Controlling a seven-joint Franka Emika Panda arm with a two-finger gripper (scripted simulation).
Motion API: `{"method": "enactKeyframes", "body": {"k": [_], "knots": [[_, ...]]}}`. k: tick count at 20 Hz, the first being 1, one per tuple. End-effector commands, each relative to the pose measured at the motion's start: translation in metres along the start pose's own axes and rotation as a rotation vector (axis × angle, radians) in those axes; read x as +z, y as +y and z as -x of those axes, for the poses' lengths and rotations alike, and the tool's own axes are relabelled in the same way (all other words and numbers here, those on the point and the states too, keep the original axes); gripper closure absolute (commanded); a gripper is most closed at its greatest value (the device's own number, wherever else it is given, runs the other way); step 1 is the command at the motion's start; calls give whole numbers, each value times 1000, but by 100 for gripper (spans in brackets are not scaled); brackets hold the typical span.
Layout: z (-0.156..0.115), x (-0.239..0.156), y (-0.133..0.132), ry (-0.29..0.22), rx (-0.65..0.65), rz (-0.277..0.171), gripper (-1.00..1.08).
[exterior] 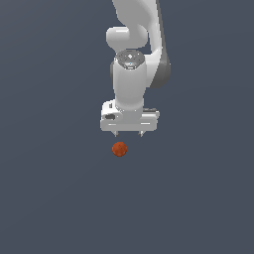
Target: Pick up the object and move it to a goal position.
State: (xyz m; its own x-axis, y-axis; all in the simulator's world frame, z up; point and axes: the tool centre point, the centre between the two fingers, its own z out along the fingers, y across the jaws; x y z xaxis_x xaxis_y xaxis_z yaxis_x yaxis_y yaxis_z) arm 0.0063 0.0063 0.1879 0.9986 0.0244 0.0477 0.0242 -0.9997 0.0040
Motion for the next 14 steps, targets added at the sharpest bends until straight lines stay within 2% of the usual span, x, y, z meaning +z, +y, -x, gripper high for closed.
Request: {"method": "enactKeyframes", "body": {"k": [1,9,14], "knots": [[0,0,0,0,0,0,-92],[2,-6,18,-3,1,4,-92],[2,-7,20,-3,0,5,-92]]}}
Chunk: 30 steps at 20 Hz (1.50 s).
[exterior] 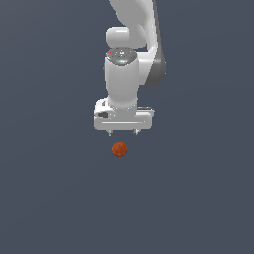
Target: Pick up the object and move it to a goal position.
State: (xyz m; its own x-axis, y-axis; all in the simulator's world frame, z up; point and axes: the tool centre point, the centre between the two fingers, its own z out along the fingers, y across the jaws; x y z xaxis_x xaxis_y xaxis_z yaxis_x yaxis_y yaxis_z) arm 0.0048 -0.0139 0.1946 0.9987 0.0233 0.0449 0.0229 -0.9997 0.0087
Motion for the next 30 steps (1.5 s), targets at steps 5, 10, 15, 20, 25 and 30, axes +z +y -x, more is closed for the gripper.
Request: {"method": "enactKeyframes", "body": {"k": [5,10,15,20,25,30], "knots": [[1,5,0,-3,34,-2,-92],[2,16,2,-8,105,-4,-92],[5,32,6,-16,214,-6,-92],[9,53,10,-27,359,-6,-92],[14,73,15,-36,495,-2,-92],[17,86,19,-42,592,2,-92]]}}
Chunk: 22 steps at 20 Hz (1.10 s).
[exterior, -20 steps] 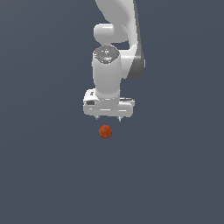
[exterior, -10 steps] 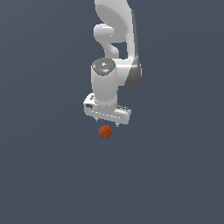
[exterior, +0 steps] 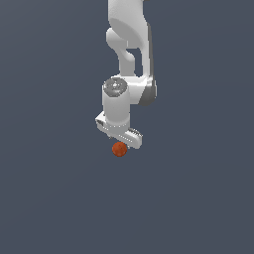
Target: Pick up the object and move it to a goal position.
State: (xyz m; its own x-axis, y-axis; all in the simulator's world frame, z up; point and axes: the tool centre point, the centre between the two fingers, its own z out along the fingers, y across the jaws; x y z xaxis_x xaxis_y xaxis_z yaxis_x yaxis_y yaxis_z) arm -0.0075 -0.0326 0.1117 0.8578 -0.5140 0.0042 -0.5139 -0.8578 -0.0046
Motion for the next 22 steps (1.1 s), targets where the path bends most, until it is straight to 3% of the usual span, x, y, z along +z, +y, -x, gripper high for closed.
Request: {"method": "enactKeyframes", "body": {"k": [1,14,22], "knots": [[0,6,2,-1,44,2,-92],[1,18,5,-4,102,5,-92],[2,54,7,-4,107,5,-92]]}}
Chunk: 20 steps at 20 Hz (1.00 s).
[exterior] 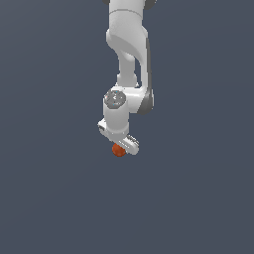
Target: Pick up the object and move it to a goal position.
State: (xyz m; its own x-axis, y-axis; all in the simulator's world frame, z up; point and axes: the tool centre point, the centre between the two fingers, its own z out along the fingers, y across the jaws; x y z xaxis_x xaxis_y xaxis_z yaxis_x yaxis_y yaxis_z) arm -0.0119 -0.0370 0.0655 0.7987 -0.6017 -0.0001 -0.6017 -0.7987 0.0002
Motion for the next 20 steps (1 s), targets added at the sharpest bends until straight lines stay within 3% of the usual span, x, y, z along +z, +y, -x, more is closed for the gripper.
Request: {"method": "enactKeyframes", "body": {"k": [1,6,7,20], "knots": [[0,11,0,0,1,0,-92],[-1,19,0,0,2,0,-92],[-1,19,0,0,2,0,108],[-2,15,1,0,1,-1,108]]}}
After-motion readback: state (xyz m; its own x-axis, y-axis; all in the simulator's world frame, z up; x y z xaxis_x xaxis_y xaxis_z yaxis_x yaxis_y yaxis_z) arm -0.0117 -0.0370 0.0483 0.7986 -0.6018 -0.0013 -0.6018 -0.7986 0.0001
